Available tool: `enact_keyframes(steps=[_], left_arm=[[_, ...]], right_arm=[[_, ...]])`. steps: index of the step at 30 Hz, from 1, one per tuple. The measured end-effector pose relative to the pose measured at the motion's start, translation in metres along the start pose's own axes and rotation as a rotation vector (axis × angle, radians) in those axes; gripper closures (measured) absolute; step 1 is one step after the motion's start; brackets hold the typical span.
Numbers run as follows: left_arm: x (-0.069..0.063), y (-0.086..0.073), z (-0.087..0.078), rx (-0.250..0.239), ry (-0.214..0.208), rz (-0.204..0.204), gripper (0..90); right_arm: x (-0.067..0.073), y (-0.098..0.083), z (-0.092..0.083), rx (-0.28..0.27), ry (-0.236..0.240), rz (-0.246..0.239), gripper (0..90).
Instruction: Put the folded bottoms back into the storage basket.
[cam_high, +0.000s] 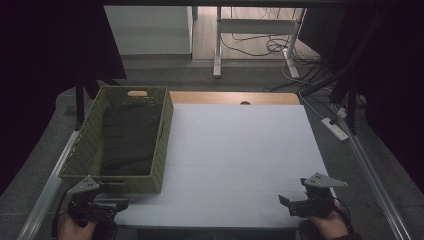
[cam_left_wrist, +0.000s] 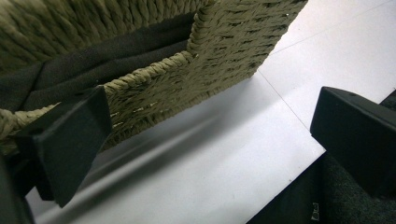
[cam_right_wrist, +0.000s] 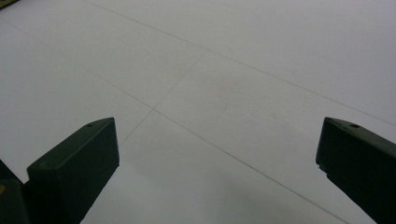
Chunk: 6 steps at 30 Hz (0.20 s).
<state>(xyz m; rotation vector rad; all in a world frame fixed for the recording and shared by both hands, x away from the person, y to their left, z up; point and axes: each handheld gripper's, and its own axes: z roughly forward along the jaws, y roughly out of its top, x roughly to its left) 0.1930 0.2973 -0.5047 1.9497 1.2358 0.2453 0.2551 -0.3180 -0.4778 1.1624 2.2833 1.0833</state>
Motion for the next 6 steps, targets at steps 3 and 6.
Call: enact_keyframes(steps=[3, 6], left_arm=[[-0.0002, 0.0001, 0.0002, 0.001, 0.000, 0.000, 0.0], [-0.0004, 0.0011, 0.0006, 0.001, -0.001, 0.001, 0.0]], right_arm=[[-0.0010, -0.0010, -0.0012, 0.002, -0.007, 0.014, 0.0], [-0.0007, -0.0010, -0.0006, 0.007, -0.020, 0.009, 0.0]])
